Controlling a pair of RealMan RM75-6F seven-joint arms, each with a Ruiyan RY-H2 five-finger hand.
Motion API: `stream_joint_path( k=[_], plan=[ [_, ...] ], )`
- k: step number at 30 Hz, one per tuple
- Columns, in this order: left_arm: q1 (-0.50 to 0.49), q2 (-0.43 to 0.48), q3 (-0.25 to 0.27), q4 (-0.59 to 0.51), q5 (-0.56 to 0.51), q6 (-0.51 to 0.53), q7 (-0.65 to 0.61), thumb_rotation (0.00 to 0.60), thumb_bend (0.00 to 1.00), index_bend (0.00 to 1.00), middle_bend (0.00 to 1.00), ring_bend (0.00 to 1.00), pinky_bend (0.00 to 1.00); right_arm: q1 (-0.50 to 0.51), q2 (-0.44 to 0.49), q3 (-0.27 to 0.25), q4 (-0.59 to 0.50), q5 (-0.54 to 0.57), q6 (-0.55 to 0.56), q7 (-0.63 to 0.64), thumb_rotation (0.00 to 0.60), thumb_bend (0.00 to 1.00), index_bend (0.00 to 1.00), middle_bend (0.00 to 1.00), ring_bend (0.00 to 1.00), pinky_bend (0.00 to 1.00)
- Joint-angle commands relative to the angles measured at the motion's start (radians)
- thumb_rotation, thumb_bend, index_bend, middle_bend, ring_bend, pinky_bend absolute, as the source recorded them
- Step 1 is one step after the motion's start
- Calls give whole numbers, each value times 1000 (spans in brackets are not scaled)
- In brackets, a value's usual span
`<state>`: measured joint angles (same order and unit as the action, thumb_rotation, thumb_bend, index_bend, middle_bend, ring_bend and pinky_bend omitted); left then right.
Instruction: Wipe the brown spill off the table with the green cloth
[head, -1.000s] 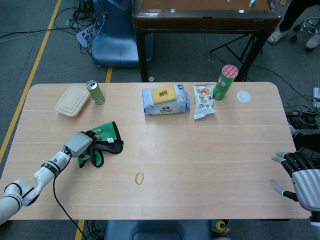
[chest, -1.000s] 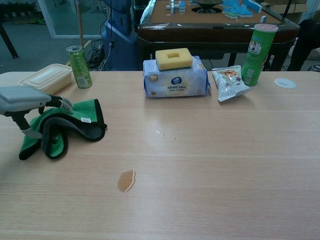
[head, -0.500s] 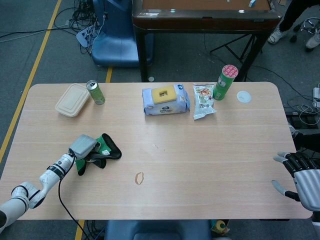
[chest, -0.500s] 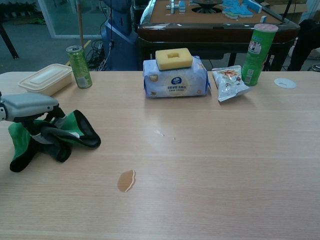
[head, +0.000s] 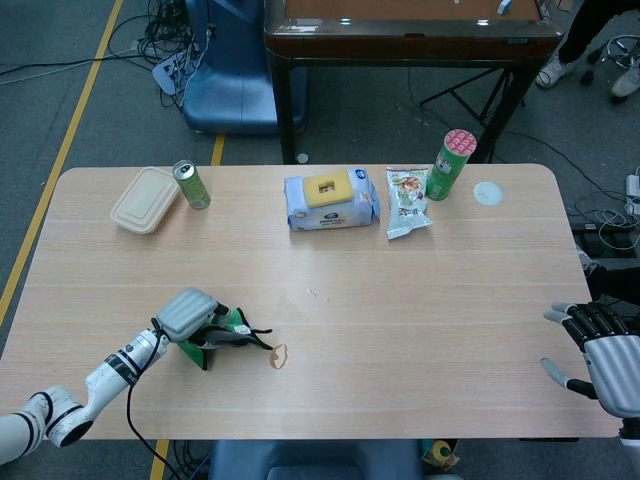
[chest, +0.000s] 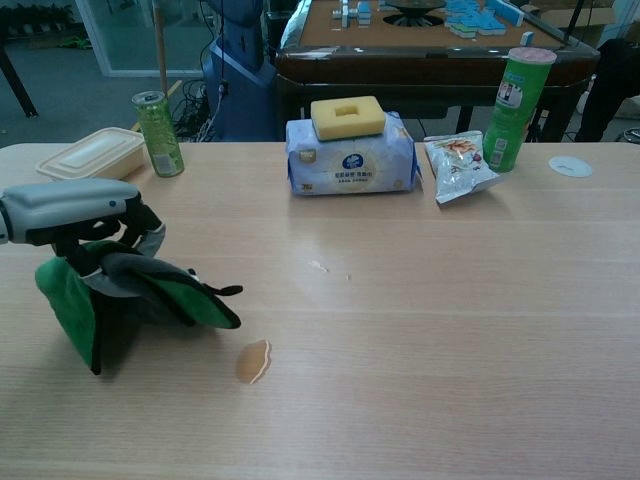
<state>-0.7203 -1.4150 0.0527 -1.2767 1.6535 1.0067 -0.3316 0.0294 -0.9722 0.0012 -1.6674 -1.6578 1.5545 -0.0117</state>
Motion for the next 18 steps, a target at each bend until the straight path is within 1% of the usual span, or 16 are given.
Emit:
stream_joint_path(
  k=[1, 4, 8, 13, 18],
  plan=[
    [-17, 16, 3, -106, 31, 9, 51, 600, 194, 653, 691, 662, 925, 1, 0, 0, -2, 2, -3, -2, 600, 288, 292, 261, 215, 169],
    [-34, -5, 8, -143, 53, -2, 65, 600, 193, 650, 691, 660, 925, 1, 1, 0, -4, 3, -4, -5, 600, 288, 292, 261, 215, 169],
    [-56, -53, 7, -146, 72, -21, 102, 600, 193, 645, 690, 657, 925, -1, 1, 0, -6, 8, -3, -8, 600, 288, 291, 261, 215, 169],
    [-81, -131, 4, -104, 59, -68, 117, 600, 193, 642, 689, 652, 922, -3, -1, 0, -3, 13, -3, -5, 600, 289, 291, 262, 215, 169],
    [-104, -203, 14, -53, 57, -112, 129, 600, 194, 638, 689, 651, 912, -2, -2, 0, -1, 15, -7, -4, 600, 288, 292, 261, 215, 169]
  ],
)
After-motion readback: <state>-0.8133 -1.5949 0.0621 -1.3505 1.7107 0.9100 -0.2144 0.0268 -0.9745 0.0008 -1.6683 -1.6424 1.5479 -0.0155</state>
